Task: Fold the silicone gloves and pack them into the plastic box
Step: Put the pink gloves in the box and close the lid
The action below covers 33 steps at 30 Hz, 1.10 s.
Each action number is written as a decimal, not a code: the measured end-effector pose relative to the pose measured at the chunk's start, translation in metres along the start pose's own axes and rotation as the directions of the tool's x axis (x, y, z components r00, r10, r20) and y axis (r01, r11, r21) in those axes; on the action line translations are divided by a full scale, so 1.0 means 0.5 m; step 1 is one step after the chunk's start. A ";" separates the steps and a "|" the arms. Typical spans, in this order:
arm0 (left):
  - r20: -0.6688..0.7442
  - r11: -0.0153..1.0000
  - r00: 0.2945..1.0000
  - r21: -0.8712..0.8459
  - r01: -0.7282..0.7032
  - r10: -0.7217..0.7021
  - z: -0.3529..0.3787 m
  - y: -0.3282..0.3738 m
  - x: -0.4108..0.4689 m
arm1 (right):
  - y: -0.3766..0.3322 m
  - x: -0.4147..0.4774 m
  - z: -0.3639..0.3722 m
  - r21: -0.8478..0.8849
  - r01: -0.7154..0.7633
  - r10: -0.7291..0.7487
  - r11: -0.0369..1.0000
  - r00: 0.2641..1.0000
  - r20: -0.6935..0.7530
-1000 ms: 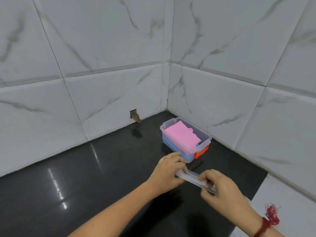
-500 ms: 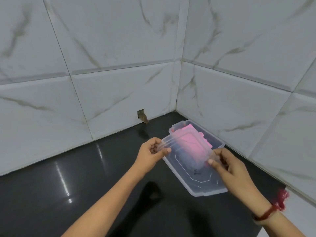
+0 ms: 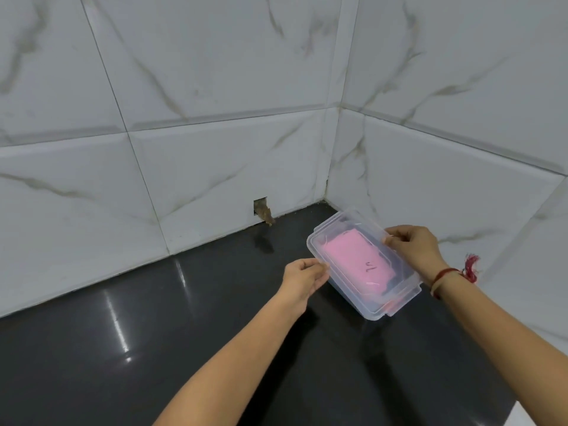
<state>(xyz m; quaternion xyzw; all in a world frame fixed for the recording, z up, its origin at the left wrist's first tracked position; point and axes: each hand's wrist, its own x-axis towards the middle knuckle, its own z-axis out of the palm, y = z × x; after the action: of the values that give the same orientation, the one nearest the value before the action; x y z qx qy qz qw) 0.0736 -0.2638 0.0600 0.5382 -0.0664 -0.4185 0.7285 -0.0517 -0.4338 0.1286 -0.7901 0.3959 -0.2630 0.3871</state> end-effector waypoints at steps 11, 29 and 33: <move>-0.132 0.999 0.991 0.046 0.027 -0.020 0.038 -0.001 0.039 | 0.052 0.054 0.032 -0.177 0.087 -0.094 0.980 0.995 -0.033; -0.096 0.889 0.994 0.450 0.082 -0.044 0.045 0.021 0.091 | 0.100 0.083 0.048 -0.244 0.032 -0.036 0.969 0.999 -0.013; -0.132 0.783 0.990 0.620 0.045 0.048 0.074 0.029 0.116 | 0.103 0.080 0.054 -0.297 0.002 -0.017 0.955 0.999 -0.046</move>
<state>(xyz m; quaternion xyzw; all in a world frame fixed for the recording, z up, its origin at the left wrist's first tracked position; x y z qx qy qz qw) 0.0983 -0.3291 0.0668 0.7759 -0.1494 -0.3340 0.5139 -0.0318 -0.4761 0.0757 -0.8346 0.4364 -0.2215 0.2530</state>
